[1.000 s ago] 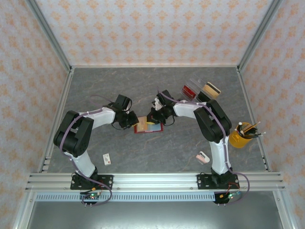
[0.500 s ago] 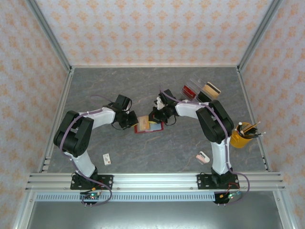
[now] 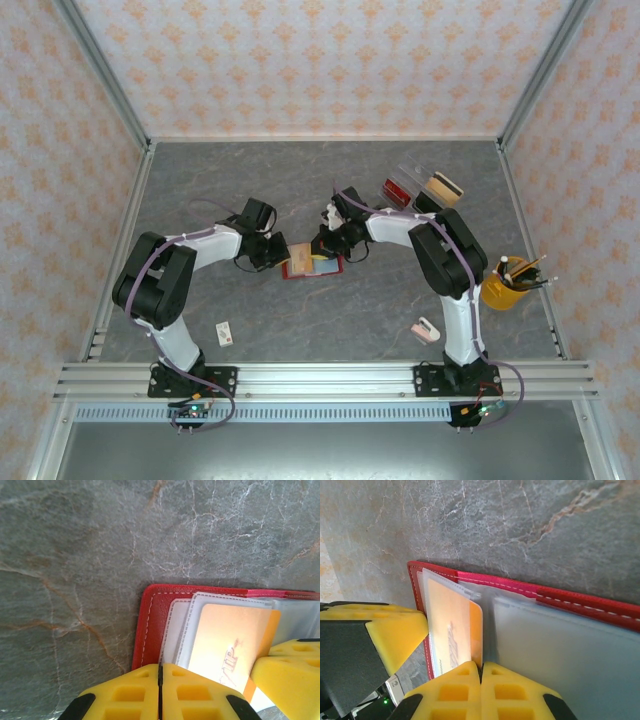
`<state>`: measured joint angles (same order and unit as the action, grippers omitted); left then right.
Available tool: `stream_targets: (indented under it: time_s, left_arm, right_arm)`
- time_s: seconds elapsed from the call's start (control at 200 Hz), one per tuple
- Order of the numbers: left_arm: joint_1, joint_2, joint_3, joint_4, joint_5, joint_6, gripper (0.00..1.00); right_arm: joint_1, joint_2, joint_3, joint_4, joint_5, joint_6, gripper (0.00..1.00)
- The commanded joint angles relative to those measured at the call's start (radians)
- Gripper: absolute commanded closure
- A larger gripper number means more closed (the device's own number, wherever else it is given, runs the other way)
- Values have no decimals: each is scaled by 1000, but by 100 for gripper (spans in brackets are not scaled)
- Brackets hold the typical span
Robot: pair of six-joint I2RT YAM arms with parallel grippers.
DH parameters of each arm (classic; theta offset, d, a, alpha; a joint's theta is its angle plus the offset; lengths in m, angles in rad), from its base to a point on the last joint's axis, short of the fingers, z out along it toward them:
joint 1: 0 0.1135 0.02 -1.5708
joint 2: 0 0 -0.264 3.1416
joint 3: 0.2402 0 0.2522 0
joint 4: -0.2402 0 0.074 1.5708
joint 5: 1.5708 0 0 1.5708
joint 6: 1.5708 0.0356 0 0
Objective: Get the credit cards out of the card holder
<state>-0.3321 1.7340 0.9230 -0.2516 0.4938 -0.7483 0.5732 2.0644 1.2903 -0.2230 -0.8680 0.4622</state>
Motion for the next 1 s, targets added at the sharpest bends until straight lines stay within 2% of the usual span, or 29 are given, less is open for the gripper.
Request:
stream_targets:
  time_s: [0.0, 0.15, 0.365, 0.696, 0.991]
  left_arm:
    - [5, -53, 18, -28, 10, 44, 91]
    - [4, -77, 20, 18, 62, 44, 92]
    - [-2, -17, 33, 26, 77, 38, 97]
    - [-2, 47, 45, -62, -9, 64, 100]
    - [4, 68, 40, -63, -6, 58, 100]
  right_arm:
    - [5, 15, 19, -42, 27, -23, 100]
    - [6, 20, 25, -45, 26, -25, 100]
    - [5, 20, 28, -49, 26, -26, 100]
    - [4, 7, 35, -75, 46, -52, 100]
    - [-30, -58, -14, -78, 59, -82, 100]
